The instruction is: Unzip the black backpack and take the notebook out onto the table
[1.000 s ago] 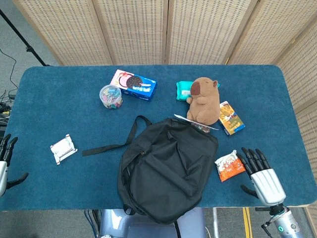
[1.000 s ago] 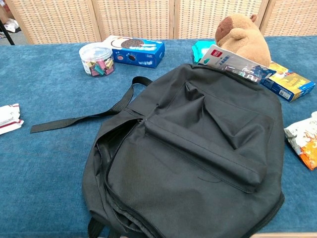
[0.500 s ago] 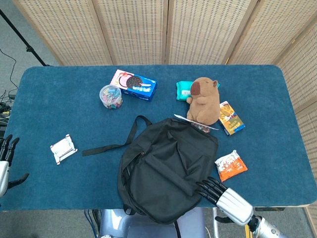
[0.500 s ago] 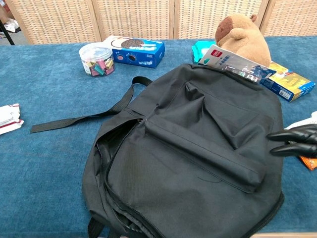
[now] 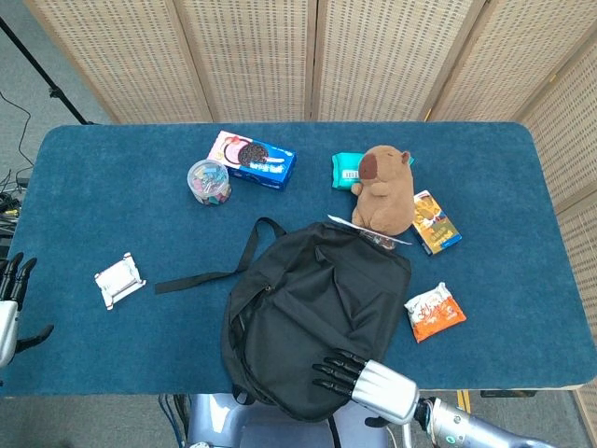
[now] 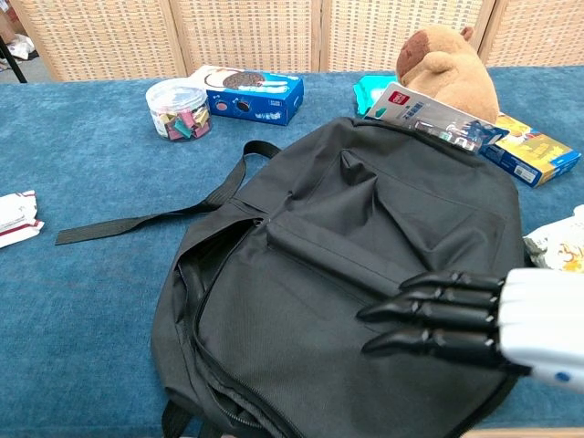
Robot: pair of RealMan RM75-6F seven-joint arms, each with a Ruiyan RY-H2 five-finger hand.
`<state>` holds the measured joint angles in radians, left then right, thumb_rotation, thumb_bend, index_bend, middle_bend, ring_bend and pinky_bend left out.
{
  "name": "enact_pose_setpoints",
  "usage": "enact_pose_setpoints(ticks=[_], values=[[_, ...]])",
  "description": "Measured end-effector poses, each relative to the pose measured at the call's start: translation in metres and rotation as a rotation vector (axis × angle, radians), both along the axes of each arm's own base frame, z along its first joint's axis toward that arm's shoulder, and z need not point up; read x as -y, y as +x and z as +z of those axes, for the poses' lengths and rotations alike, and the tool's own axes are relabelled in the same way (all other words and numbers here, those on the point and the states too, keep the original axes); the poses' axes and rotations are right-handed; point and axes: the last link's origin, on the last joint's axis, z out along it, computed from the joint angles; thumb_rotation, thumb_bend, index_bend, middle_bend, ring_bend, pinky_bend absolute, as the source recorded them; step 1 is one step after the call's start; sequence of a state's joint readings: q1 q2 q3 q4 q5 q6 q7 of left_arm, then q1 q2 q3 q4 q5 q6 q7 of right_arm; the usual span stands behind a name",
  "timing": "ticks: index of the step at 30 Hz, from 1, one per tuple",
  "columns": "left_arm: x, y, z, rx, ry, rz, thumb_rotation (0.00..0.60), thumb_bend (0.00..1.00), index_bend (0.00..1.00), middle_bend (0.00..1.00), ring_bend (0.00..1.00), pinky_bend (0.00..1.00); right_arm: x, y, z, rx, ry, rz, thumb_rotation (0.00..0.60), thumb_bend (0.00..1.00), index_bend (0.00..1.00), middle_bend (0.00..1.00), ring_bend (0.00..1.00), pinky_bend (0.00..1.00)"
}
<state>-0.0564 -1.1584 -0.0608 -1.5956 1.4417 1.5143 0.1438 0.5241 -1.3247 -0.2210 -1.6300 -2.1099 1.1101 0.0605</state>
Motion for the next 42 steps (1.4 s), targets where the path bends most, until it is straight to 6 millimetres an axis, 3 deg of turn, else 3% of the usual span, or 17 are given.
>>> enact_pose_setpoints(ticks=[9, 20, 22, 26, 30, 42], values=[[-0.002, -0.002, 0.0, -0.003, 0.001, 0.011, 0.6, 0.12, 0.0, 0.0, 0.0, 0.0, 0.002, 0.002, -0.032, -0.054, -0.023, 0.113, 0.6, 0.0, 0.0, 0.0, 0.0, 0.0], [-0.004, -0.004, -0.002, -0.008, -0.001, 0.021, 0.6, 0.12, 0.0, 0.0, 0.0, 0.0, 0.008, -0.001, -0.053, -0.025, -0.124, 0.137, 0.6, 0.0, 0.0, 0.0, 0.0, 0.0], [-0.004, -0.004, -0.002, -0.008, -0.001, 0.022, 0.6, 0.12, 0.0, 0.0, 0.0, 0.0, 0.01, 0.0, -0.055, -0.004, -0.149, 0.126, 0.6, 0.11, 0.0, 0.01, 0.0, 0.0], [-0.004, -0.005, -0.002, -0.009, -0.004, 0.026, 0.6, 0.12, 0.0, 0.0, 0.0, 0.0, 0.013, 0.002, -0.058, 0.045, -0.179, 0.102, 0.6, 0.47, 0.03, 0.13, 0.11, 0.08], [-0.005, -0.005, -0.003, -0.01, -0.007, 0.027, 0.6, 0.12, 0.0, 0.0, 0.0, 0.0, 0.011, 0.002, -0.058, 0.086, -0.154, 0.073, 0.6, 0.65, 0.12, 0.24, 0.21, 0.13], [-0.004, -0.005, -0.004, -0.011, -0.01, 0.025, 0.6, 0.12, 0.0, 0.0, 0.0, 0.0, 0.011, 0.007, -0.053, 0.169, -0.085, -0.034, 0.6, 0.68, 0.22, 0.32, 0.26, 0.15]])
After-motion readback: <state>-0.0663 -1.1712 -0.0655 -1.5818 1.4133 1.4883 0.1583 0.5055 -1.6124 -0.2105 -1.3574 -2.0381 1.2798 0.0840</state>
